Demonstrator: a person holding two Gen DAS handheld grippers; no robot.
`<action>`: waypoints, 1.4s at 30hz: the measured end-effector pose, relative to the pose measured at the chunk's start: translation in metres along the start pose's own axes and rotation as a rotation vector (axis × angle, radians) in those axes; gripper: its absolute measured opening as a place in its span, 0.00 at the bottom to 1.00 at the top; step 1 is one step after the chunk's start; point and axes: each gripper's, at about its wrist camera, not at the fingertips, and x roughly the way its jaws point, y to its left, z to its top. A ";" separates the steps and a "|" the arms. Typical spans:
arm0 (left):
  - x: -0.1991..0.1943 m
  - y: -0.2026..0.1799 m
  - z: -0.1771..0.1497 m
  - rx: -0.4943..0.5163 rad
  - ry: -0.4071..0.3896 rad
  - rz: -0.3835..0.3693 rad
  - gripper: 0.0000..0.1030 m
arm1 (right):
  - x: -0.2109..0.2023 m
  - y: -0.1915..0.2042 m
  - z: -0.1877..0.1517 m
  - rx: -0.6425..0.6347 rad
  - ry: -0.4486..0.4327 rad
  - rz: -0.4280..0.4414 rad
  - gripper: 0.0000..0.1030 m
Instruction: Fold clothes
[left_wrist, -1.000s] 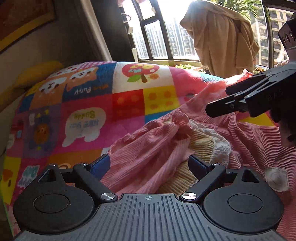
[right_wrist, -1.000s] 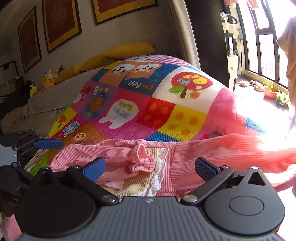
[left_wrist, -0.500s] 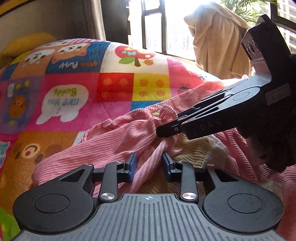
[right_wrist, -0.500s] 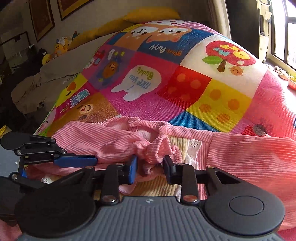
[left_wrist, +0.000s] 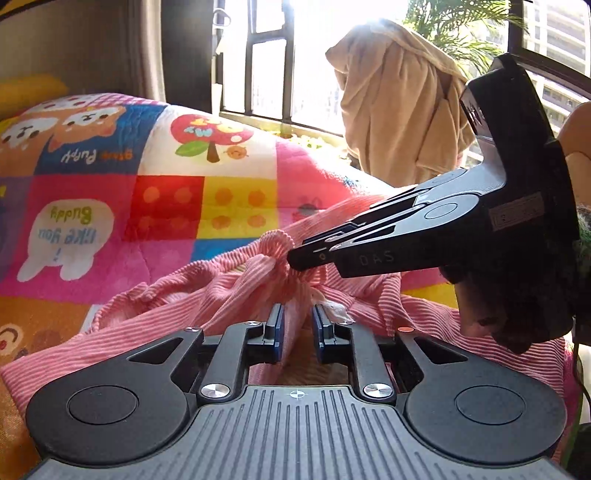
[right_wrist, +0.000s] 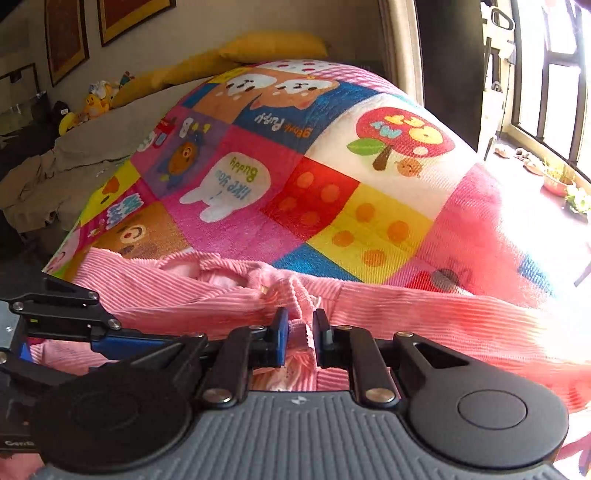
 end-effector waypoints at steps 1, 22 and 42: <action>0.001 -0.002 -0.003 0.001 0.009 -0.005 0.38 | 0.005 -0.002 -0.005 0.001 0.017 -0.014 0.14; -0.022 0.099 -0.049 -0.392 -0.032 0.159 0.94 | -0.004 0.031 -0.014 0.008 -0.032 0.148 0.85; -0.023 0.101 -0.052 -0.412 -0.047 0.129 0.98 | -0.098 -0.179 -0.095 1.094 -0.136 0.133 1.00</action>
